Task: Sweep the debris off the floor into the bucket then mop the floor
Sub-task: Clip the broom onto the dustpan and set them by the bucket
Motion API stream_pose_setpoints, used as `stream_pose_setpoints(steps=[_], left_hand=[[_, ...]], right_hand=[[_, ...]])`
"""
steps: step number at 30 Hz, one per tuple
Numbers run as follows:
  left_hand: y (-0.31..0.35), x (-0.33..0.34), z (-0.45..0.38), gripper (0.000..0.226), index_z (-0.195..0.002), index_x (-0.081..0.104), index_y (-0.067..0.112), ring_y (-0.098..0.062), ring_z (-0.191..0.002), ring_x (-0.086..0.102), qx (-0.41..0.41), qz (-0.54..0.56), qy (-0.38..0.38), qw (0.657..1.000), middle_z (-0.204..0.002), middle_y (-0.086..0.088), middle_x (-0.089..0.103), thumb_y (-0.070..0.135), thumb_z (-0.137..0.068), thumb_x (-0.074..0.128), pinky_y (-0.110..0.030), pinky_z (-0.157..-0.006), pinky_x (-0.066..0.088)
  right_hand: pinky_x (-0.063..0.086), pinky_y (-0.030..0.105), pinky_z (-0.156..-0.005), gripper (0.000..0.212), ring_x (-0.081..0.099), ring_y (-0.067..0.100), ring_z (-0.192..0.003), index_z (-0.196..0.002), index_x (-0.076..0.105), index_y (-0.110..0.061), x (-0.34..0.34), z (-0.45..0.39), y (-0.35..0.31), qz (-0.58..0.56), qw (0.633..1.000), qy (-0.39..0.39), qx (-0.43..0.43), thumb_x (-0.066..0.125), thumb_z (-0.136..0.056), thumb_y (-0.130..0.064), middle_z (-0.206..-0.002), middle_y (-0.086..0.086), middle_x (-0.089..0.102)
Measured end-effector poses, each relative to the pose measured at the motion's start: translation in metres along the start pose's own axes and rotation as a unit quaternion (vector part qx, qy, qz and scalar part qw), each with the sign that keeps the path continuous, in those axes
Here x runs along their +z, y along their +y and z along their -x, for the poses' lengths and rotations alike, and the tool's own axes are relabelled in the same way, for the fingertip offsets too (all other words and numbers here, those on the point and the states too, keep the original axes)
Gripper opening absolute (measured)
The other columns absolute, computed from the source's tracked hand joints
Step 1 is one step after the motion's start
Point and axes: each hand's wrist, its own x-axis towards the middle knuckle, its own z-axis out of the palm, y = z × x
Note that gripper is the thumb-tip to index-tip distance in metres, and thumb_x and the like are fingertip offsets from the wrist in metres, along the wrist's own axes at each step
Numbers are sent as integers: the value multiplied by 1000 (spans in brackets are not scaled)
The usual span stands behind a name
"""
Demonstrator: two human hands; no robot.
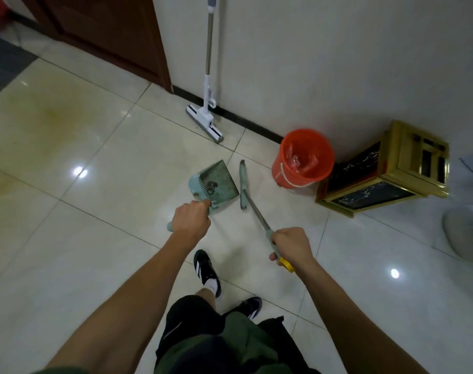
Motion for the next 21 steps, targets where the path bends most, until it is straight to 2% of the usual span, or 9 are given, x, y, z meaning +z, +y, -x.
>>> stream_pose_setpoints(steps=[3, 8, 11, 13, 16, 17, 19, 21], left_hand=[[-2, 12, -10, 30, -110, 63, 21, -30, -72, 62, 8, 1, -22, 1000, -85, -7, 66, 9, -84, 52, -34, -61, 44], [0, 32, -18, 32, -114, 61, 22, -23, -64, 49, 30, -7, -51, 998, -80, -2, 58, 10, -84, 54, -32, -58, 38], [8, 34, -20, 31, -111, 61, 20, -23, -63, 50, 55, -11, -69, 996, -80, -2, 58, 10, -83, 56, -32, -56, 39], [11, 34, -23, 29, -110, 60, 20, -22, -61, 50, 62, -10, -72, 995, -83, -4, 61, 10, -82, 57, -32, -55, 40], [13, 34, -27, 35, -112, 55, 20, -23, -59, 50, 66, -9, -76, 995, -81, -5, 60, 10, -79, 57, -33, -53, 39], [13, 33, -28, 38, -115, 54, 21, -23, -60, 50, 68, -10, -78, 995, -82, -5, 59, 10, -78, 58, -33, -52, 39], [14, 33, -27, 42, -120, 51, 21, -23, -62, 50, 70, -13, -83, 994, -85, -5, 61, 12, -79, 58, -34, -53, 40], [15, 34, -27, 44, -122, 50, 21, -23, -64, 51, 65, -10, -89, 994, -88, -5, 62, 13, -80, 58, -34, -54, 41]], right_hand=[[49, 31, -45, 17, 72, 29, -54, -82, 68, 3, 11, -5, -20, -10, 1000, -8, 5, 61, -86, -13, -74, 17, 66], [52, 38, -54, 19, 72, 32, -57, -83, 66, 4, 28, -10, -43, -5, 1000, -19, 13, 59, -90, -12, -72, 19, 65], [49, 24, -43, 18, 65, 21, -51, -79, 65, -4, 36, -10, -48, 76, 997, -27, 0, 55, -89, -14, -66, 10, 65], [48, 19, -40, 16, 63, 17, -58, -89, 68, -8, 38, -7, -55, 122, 991, -44, -32, 56, -88, -17, -72, 5, 66], [58, 28, -72, 30, 68, 25, -85, -107, 68, -5, 31, 2, -67, 217, 967, -89, -98, 65, -91, -31, -95, 9, 70], [57, 29, -75, 32, 68, 25, -84, -105, 69, -3, 31, 2, -68, 225, 965, -94, -94, 66, -90, -31, -95, 9, 70], [57, 27, -67, 28, 67, 22, -72, -100, 70, 1, 26, -1, -75, 227, 969, -73, -70, 66, -88, -23, -84, 9, 70], [58, 29, -71, 25, 68, 24, -76, -97, 70, -1, 25, -3, -82, 268, 957, -73, -80, 68, -87, -24, -87, 10, 71]])
